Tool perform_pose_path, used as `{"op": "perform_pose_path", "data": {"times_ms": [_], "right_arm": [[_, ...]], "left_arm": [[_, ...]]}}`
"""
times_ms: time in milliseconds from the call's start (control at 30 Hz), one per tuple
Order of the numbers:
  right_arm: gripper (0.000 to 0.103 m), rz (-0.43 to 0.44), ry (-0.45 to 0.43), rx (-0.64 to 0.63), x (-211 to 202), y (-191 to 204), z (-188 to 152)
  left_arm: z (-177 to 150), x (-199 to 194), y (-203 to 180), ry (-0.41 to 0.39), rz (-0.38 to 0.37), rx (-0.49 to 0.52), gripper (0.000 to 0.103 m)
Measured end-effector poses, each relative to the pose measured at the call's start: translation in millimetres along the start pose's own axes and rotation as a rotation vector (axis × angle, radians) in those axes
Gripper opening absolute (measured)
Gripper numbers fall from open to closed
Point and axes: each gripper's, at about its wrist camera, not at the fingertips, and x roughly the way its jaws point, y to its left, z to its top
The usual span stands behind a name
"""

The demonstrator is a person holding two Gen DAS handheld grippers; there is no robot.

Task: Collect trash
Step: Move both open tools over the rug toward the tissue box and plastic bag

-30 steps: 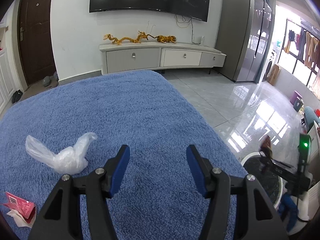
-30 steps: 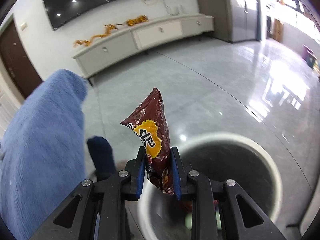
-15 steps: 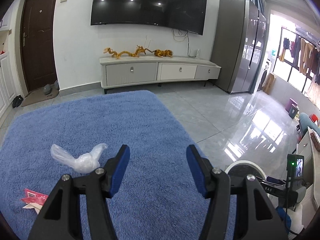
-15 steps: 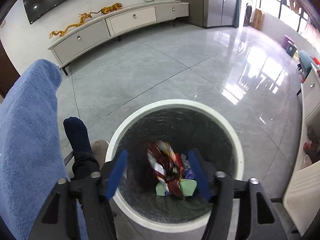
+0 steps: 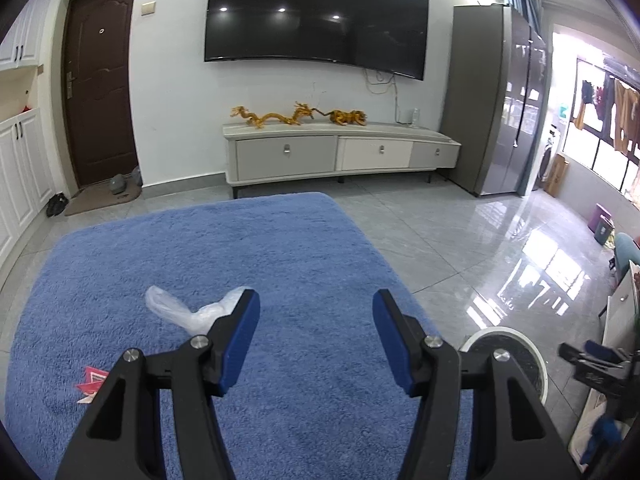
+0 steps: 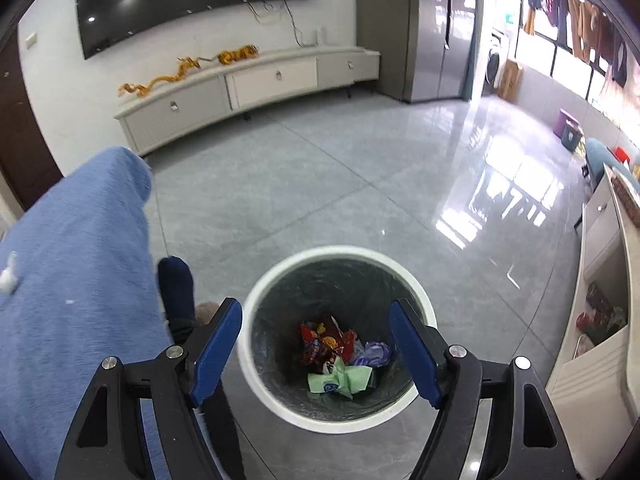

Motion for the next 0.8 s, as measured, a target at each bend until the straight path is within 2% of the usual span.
{"op": "perform_pose_path", "data": {"times_ms": [233,533,667,800], "right_arm": [[0.08,0.08,-0.095,-0.045,-60,24,3],[0.085,0.188,-0.195,-0.098,-127,53,7],[0.087,0.23,-0.236,-0.13,-155,67,4],[0.088,0.266,-0.268,-0.158,-176,84,-1]], "left_arm": [[-6,-16,14,-0.02,0.057,-0.014,0.057],[-14,-65,54,-0.086,0.09,-0.053,0.057],[-21,-92,77,-0.123,0.092,-0.063,0.069],[-27,-115,97,-0.148,0.116,-0.054,0.069]]}}
